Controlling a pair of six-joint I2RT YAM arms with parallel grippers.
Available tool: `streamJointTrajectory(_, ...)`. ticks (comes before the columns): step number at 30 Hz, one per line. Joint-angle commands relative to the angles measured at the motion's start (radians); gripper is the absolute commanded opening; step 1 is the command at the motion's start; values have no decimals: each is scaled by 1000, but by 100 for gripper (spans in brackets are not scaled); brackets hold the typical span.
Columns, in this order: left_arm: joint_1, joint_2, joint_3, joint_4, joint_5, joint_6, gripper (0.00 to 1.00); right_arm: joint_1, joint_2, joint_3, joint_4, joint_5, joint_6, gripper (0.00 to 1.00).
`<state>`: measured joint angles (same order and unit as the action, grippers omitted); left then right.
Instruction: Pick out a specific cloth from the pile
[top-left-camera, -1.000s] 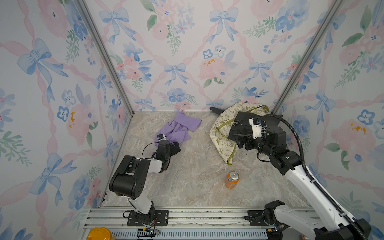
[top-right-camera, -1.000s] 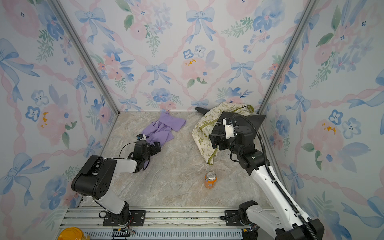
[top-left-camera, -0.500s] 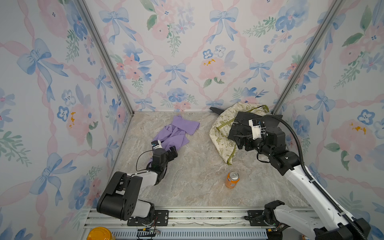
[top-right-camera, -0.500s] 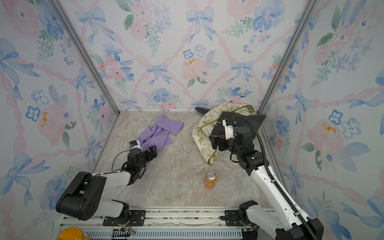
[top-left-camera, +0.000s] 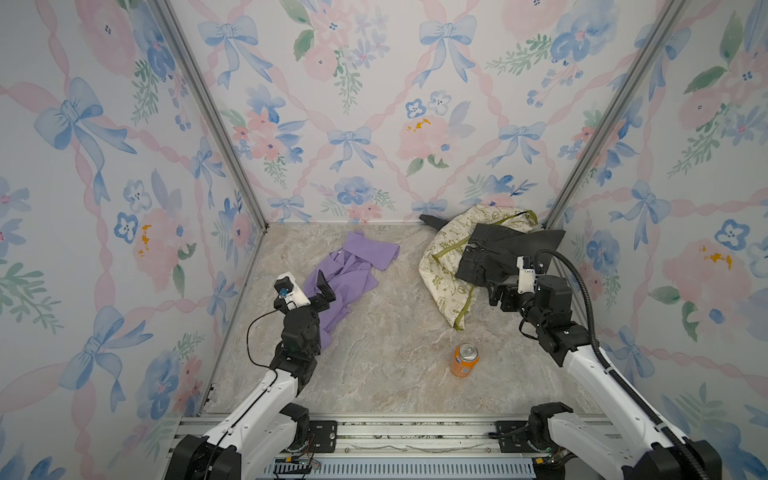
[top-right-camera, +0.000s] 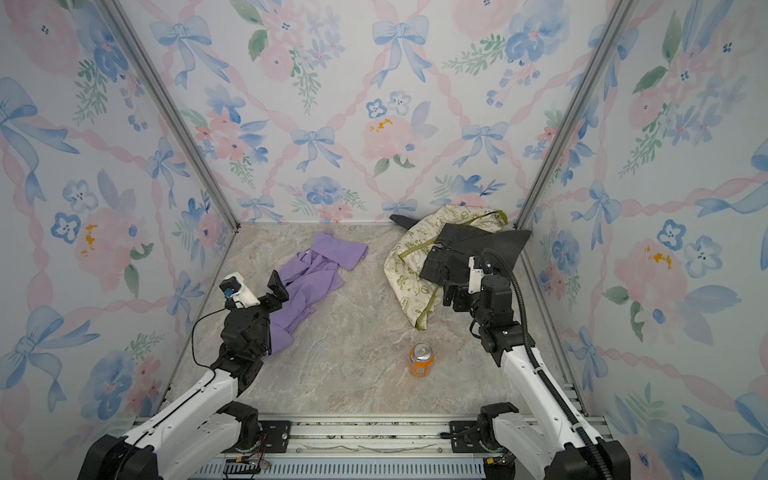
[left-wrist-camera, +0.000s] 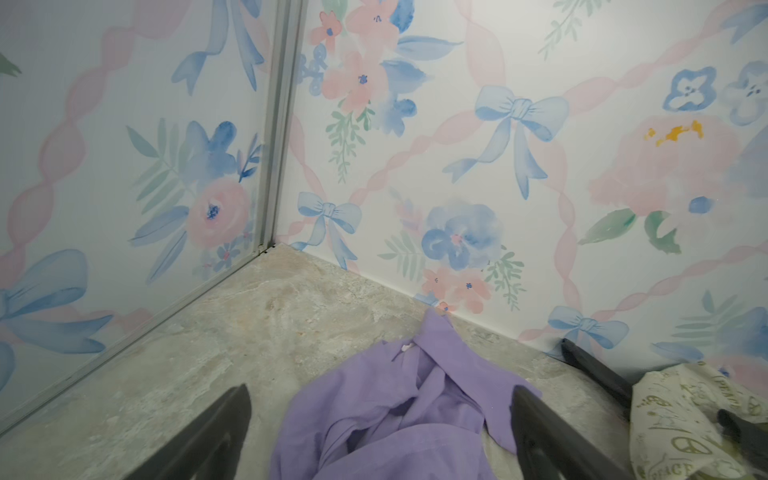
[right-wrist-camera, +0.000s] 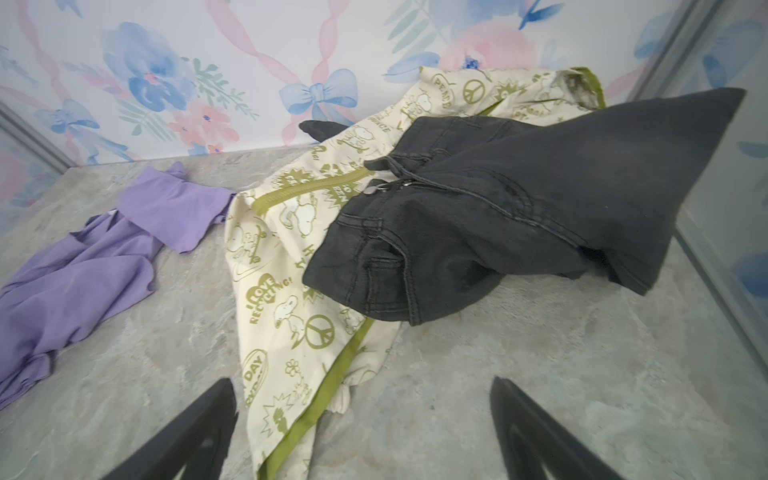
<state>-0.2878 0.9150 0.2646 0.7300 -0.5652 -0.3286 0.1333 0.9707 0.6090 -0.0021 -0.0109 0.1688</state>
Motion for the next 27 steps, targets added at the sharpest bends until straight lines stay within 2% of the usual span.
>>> streamJointTrajectory(1, -2, 53, -83, 116, -147, 85, 98, -56, 19, -75, 183, 80, 13, 97)
streamJointTrajectory(9, 5, 233, -196, 432, -209, 203, 98, -106, 129, -225, 439, 163, -46, 97)
streamJointTrajectory(14, 7, 357, -228, 629, -132, 290, 98, -107, 265, -316, 725, 153, -90, 97)
streamJointTrajectory(20, 26, 481, -251, 836, -44, 322, 98, -109, 364, -282, 815, 57, -135, 97)
streamJointTrajectory(21, 26, 504, -252, 861, -26, 328, 98, -109, 365, -265, 781, 45, -148, 97)
streamJointTrajectory(23, 34, 551, -238, 877, 8, 326, 98, -109, 392, -267, 822, 40, -158, 97)
streamJointTrajectory(27, 35, 614, -215, 905, 50, 346, 98, -109, 524, -331, 1077, 42, -163, 97)
